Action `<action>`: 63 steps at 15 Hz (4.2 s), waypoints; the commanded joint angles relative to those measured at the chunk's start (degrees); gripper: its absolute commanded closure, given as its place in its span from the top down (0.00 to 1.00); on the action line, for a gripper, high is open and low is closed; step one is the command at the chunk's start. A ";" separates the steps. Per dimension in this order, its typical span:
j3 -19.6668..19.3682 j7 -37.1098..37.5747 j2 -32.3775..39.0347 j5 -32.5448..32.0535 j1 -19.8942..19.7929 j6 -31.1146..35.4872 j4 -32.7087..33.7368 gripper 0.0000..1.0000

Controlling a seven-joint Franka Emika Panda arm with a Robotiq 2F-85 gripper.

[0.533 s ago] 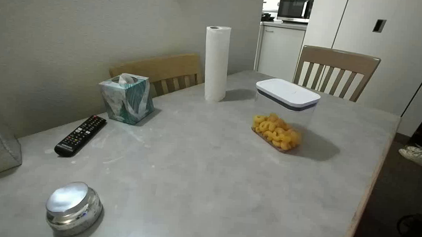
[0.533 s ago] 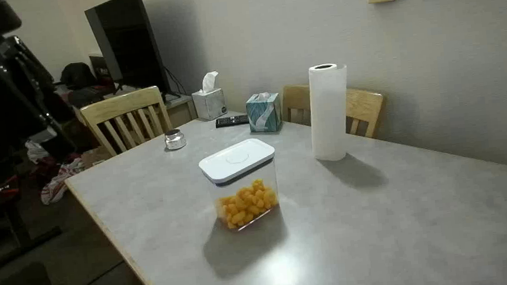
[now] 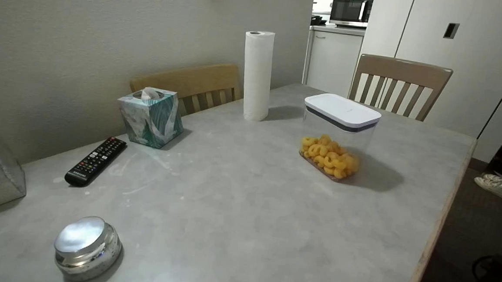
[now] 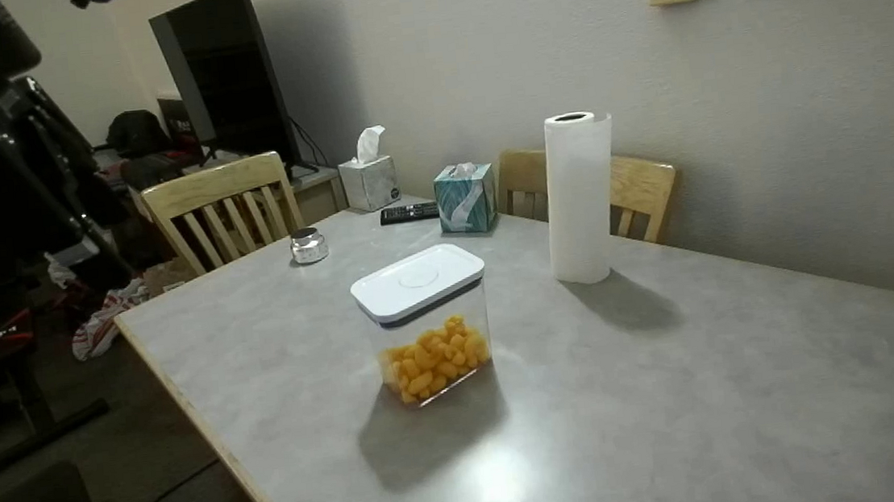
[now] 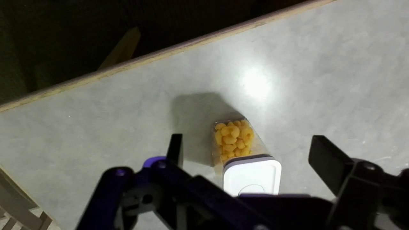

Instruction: Open the clear container

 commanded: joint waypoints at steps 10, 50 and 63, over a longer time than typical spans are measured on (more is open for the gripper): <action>-1.15 -3.98 12.26 -15.77 -8.19 27.43 4.28 1.00; -8.59 -45.46 51.30 26.57 8.20 3.34 41.43 1.00; 0.50 -39.08 64.14 16.82 1.99 -2.09 52.22 1.00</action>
